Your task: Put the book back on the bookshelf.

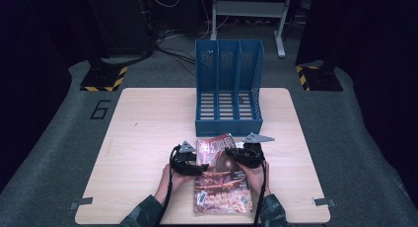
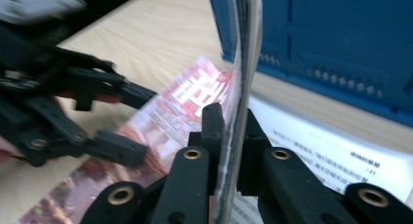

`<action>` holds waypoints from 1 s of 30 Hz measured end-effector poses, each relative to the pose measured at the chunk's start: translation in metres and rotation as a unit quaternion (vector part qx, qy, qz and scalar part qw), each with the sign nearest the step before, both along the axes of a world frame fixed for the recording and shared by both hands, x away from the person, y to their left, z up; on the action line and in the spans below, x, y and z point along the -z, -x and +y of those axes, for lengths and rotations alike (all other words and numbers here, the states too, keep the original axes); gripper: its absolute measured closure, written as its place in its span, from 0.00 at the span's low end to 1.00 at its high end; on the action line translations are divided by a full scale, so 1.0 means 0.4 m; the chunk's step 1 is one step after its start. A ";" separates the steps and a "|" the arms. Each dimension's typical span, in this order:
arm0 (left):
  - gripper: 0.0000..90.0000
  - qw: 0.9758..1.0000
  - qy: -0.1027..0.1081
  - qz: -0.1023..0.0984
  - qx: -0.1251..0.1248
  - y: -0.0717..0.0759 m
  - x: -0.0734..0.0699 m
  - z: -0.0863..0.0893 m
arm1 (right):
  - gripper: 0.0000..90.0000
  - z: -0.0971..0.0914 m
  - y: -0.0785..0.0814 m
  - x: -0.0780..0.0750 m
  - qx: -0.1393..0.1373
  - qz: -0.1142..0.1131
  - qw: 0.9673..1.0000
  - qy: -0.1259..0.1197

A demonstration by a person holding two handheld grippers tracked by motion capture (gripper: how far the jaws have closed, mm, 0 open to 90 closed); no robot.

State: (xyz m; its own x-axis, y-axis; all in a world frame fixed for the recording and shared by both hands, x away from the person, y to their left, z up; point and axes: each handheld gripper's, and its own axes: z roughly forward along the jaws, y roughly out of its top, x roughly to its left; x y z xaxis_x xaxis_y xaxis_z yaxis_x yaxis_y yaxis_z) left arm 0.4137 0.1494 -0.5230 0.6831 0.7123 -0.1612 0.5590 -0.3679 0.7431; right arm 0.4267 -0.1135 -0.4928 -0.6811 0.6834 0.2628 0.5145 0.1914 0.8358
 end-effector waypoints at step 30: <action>0.47 1.000 0.000 -0.007 -0.004 -0.003 0.000 0.008 | 0.64 -0.097 0.063 0.050 0.076 0.093 0.986 0.117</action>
